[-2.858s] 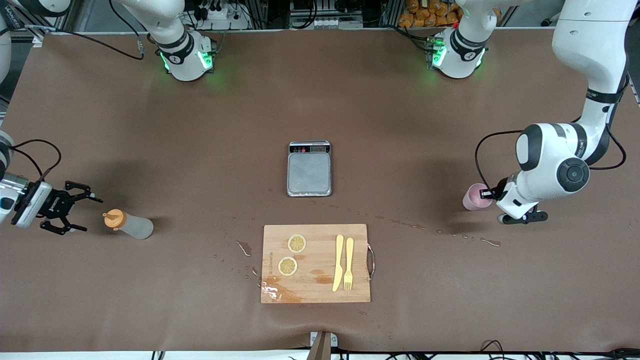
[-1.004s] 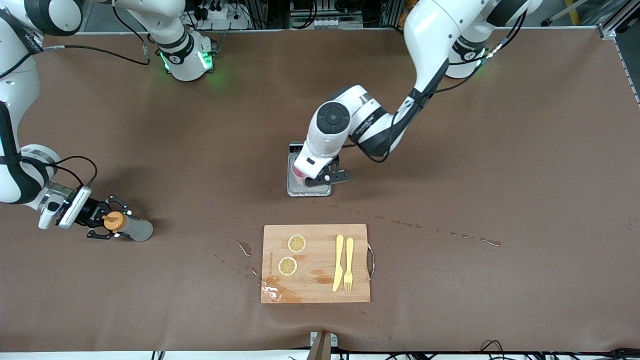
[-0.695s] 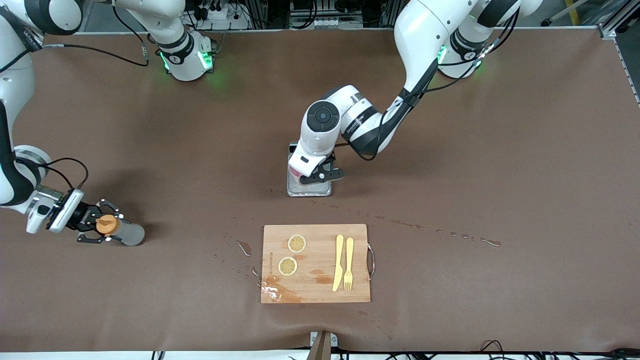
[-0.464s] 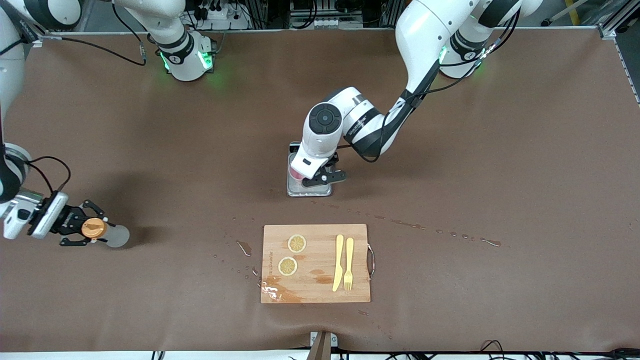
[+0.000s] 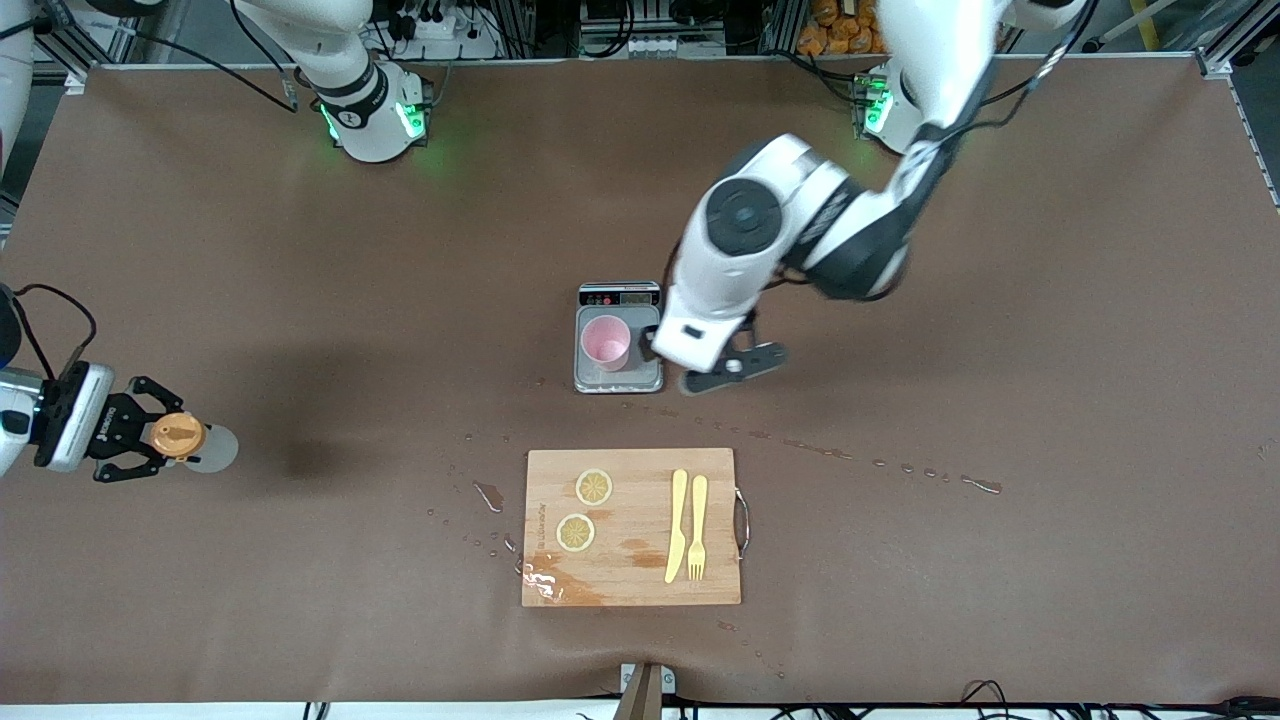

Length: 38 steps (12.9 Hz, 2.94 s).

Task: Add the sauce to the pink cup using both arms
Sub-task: 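Lift the bottle with the right gripper while the left gripper withdraws, then tilt the bottle nozzle over the pink cup with the right gripper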

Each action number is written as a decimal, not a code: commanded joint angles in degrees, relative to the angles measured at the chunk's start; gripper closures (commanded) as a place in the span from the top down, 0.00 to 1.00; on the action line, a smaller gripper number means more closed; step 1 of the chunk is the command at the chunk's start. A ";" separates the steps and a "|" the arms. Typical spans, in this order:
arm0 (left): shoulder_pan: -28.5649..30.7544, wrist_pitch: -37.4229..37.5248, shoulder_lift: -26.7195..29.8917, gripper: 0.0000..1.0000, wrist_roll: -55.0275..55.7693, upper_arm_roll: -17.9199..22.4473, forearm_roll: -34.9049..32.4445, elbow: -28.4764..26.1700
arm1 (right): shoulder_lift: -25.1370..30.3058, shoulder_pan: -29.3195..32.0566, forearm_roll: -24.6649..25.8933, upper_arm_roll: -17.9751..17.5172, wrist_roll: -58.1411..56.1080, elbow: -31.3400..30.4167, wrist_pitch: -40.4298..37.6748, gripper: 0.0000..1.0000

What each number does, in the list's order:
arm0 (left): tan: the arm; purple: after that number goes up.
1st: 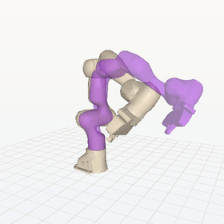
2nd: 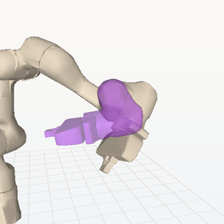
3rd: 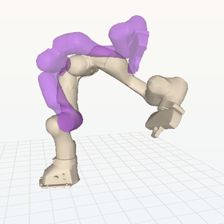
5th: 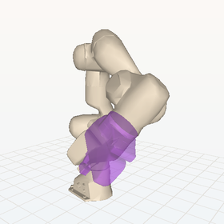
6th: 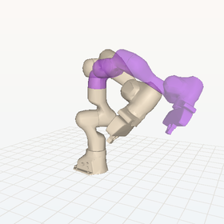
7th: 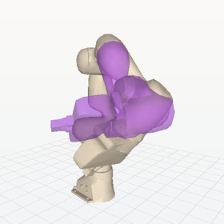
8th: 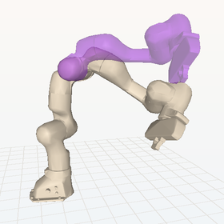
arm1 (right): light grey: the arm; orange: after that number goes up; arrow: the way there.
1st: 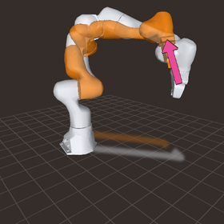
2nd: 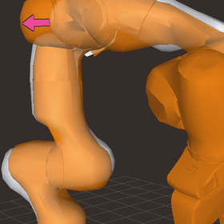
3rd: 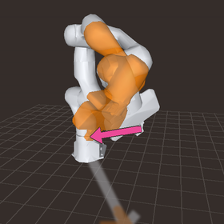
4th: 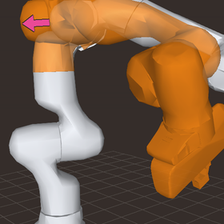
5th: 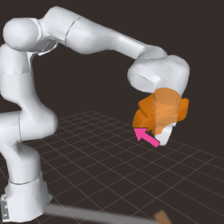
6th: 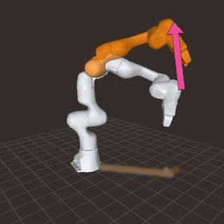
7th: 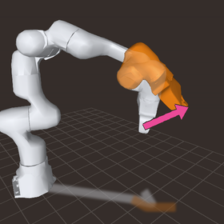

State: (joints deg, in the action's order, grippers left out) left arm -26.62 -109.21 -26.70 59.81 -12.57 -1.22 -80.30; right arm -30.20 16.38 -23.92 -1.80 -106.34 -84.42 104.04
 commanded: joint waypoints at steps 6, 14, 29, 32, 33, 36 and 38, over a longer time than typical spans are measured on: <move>16.76 13.75 16.57 1.00 -18.91 -0.61 -0.53 -2.84 | 3.39 -28.38 33.11 0.48 30.02 4.52 -9.98 0.00; 24.51 17.28 27.03 1.00 -44.75 2.81 -0.36 -10.12 | 2.07 -44.68 40.62 0.48 49.73 4.62 -15.00 0.00; 25.74 18.95 26.87 1.00 -46.72 4.66 -0.45 -10.05 | -2.49 -63.13 64.94 0.57 63.83 4.35 -32.05 0.00; 26.18 18.95 26.87 1.00 -47.24 4.66 -0.53 -9.87 | -2.85 -63.49 65.76 0.57 62.66 4.61 -31.97 0.00; 26.27 18.78 26.87 1.00 -47.33 4.66 -0.53 -9.78 | -2.76 -62.97 65.15 0.48 62.40 4.79 -31.79 0.00; 26.71 18.69 26.70 1.00 -47.51 4.66 -0.53 -9.78 | -2.67 -62.00 64.00 0.39 62.40 5.32 -31.26 0.00; 26.89 18.68 26.61 1.00 -47.51 4.66 -0.53 -9.96 | -2.67 -61.91 62.17 0.39 62.40 6.11 -30.57 0.00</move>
State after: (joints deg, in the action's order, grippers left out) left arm -0.41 -90.88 -0.89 13.63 -7.65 -1.28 -89.73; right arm -33.24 -45.82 39.41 -1.31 -42.38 -79.94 73.83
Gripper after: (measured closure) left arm 0.000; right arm 0.573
